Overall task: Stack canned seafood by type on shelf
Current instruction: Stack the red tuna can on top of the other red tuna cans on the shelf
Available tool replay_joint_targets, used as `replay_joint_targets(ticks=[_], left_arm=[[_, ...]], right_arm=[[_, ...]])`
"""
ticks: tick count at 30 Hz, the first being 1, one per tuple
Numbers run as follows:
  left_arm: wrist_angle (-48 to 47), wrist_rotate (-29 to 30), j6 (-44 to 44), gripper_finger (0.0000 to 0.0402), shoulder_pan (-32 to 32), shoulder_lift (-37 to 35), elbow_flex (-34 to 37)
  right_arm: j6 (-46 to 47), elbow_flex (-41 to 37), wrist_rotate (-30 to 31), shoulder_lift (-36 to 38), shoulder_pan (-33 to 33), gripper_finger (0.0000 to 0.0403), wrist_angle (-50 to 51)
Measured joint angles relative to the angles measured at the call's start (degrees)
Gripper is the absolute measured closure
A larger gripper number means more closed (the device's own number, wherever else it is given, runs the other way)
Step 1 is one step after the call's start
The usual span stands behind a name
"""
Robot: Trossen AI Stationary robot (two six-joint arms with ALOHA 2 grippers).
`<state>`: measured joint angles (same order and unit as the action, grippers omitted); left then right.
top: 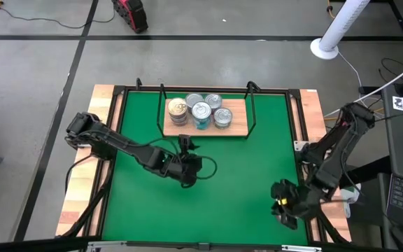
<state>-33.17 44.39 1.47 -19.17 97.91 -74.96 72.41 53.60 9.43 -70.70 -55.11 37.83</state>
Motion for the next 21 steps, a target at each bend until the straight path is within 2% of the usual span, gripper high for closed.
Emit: replay_joint_targets(ticks=[4,10,15,21], left_arm=[[1.17,-2.20,-4.88,0.0149,-1.00,0.00,-0.01],[2.73,-2.35,-5.59,0.0149,-1.22,0.02,-0.02],[2.60,-2.33,-5.85,0.0149,-0.72,0.04,0.00],[2.60,-2.33,-5.78,0.0149,-0.55,0.04,-0.01]], right_arm=[[6.42,0.00,-1.04,-2.37,-2.19,0.0306,-1.02],[14.54,0.00,-9.30,-5.54,-2.25,0.0296,-0.73],[18.55,0.00,-11.57,-8.45,-2.25,0.0237,0.05],[21.98,0.00,-11.59,-12.69,-2.25,0.0170,1.83]])
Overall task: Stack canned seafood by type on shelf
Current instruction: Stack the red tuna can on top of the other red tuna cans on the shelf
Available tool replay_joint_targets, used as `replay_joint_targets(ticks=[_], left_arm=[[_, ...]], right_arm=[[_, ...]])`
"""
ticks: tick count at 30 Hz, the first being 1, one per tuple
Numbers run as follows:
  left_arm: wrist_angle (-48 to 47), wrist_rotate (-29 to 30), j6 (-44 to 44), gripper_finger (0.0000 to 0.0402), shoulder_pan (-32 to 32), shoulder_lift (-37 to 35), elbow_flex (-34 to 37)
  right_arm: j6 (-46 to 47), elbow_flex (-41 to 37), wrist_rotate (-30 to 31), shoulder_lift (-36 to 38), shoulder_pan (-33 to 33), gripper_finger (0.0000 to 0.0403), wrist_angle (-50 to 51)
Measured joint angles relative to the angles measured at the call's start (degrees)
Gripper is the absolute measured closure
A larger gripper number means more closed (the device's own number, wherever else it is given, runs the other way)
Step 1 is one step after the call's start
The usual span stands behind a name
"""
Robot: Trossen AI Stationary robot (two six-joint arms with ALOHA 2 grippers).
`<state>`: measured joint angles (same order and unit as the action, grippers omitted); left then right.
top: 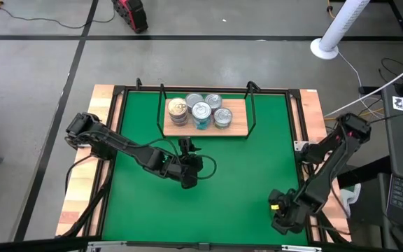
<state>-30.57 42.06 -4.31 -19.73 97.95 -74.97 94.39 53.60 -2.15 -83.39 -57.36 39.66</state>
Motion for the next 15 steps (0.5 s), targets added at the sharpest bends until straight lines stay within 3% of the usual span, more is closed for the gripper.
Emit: replay_joint_targets(ticks=[15], left_arm=[[-0.02,0.02,-0.27,0.0149,0.00,0.00,0.00]], right_arm=[[0.09,0.28,-0.66,-8.03,0.02,0.0155,0.17]])
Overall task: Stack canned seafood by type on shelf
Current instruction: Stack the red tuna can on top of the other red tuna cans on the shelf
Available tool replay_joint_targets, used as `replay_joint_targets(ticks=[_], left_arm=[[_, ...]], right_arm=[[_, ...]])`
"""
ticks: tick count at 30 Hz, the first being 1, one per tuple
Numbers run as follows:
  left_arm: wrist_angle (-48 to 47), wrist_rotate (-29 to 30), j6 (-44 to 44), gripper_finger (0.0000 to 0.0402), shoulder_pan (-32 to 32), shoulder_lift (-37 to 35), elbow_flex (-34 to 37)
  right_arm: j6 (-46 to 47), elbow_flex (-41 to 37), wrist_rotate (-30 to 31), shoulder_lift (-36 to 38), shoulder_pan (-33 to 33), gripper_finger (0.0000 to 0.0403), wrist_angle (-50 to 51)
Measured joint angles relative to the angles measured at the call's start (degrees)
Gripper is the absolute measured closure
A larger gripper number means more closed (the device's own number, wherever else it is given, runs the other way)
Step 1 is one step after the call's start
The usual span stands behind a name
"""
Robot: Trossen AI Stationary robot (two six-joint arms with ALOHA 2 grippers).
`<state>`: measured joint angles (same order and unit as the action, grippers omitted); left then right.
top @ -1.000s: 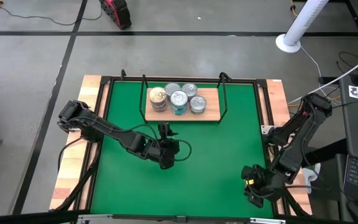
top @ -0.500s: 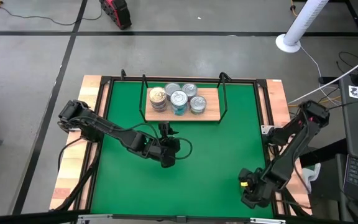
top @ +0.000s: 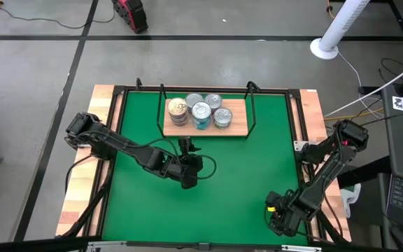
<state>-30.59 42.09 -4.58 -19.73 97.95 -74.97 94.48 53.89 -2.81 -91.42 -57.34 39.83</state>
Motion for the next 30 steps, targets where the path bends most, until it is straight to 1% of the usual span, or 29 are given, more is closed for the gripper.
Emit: replay_joint_targets(ticks=[7,9,14,19,26,30], left_arm=[[0.00,0.00,0.00,0.0149,0.00,0.00,0.01],[0.00,0.00,-0.02,0.0149,0.00,0.00,0.01],[0.00,0.00,-0.02,0.0149,0.00,0.00,0.01],[0.00,0.02,-0.07,0.0149,0.00,0.00,-0.01],[0.00,0.02,-0.15,0.0149,0.00,0.00,0.01],[0.00,0.02,-0.18,0.0149,0.00,0.00,0.01]], right_arm=[[0.04,-0.03,0.79,-0.19,-0.01,0.0156,4.14],[0.05,-0.09,0.95,-0.22,0.00,0.0162,6.00],[3.24,-0.17,1.22,-0.30,0.00,0.0204,12.28],[3.90,-0.28,1.00,-0.35,0.00,0.0247,16.32],[3.90,-0.35,0.69,-0.35,0.00,0.0283,16.77],[3.93,-0.35,0.68,-0.34,0.00,0.0311,16.75]])
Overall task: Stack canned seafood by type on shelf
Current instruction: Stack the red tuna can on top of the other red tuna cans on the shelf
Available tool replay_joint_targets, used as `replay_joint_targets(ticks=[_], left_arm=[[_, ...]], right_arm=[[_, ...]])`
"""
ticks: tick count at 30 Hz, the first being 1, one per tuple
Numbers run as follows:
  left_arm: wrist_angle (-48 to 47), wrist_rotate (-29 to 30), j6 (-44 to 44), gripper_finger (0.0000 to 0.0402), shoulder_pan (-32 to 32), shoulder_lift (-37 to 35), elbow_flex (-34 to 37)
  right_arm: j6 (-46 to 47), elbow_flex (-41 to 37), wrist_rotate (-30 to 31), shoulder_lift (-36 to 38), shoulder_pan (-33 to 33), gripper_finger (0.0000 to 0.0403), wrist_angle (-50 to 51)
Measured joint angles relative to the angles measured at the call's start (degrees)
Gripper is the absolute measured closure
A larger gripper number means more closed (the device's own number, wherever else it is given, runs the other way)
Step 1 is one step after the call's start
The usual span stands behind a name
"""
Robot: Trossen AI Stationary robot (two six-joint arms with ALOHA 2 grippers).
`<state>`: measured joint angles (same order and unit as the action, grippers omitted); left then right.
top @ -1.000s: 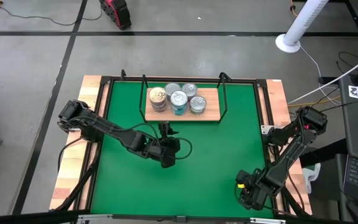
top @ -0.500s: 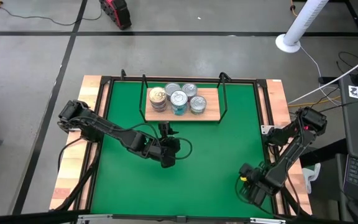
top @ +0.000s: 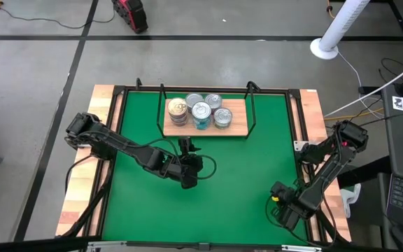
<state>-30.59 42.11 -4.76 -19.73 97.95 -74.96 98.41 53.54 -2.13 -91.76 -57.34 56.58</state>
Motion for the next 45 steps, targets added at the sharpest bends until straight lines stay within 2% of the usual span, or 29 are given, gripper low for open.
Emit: replay_joint_targets(ticks=[10,21,28,32,38,42,45], left_arm=[[0.02,0.00,-0.02,0.0149,0.00,0.00,-0.01],[3.33,-0.08,0.40,0.0149,0.00,0.00,-0.02],[11.45,-6.17,4.83,0.0149,-0.10,0.35,-0.02],[15.55,-7.35,6.87,0.0149,-0.44,1.65,0.00],[16.71,-7.99,7.94,0.0149,-0.44,5.40,0.00],[16.71,-8.46,8.24,0.0149,-0.44,8.47,0.00],[16.82,-8.52,9.17,0.0149,-0.44,10.09,0.02]], right_arm=[[-0.58,0.04,0.05,0.01,0.00,0.0398,-1.29],[-1.54,0.00,2.27,0.01,0.25,0.0401,-2.40],[-7.43,-0.28,5.02,-0.28,2.83,0.0402,-8.93],[-11.43,-0.24,5.63,-0.23,5.34,0.0402,-11.10],[-17.44,-0.12,5.30,-0.16,8.50,0.0403,-13.64],[-21.25,1.59,3.57,-0.14,9.95,0.0403,-11.78],[-22.39,3.96,3.03,-0.12,10.62,0.0403,-6.73]])
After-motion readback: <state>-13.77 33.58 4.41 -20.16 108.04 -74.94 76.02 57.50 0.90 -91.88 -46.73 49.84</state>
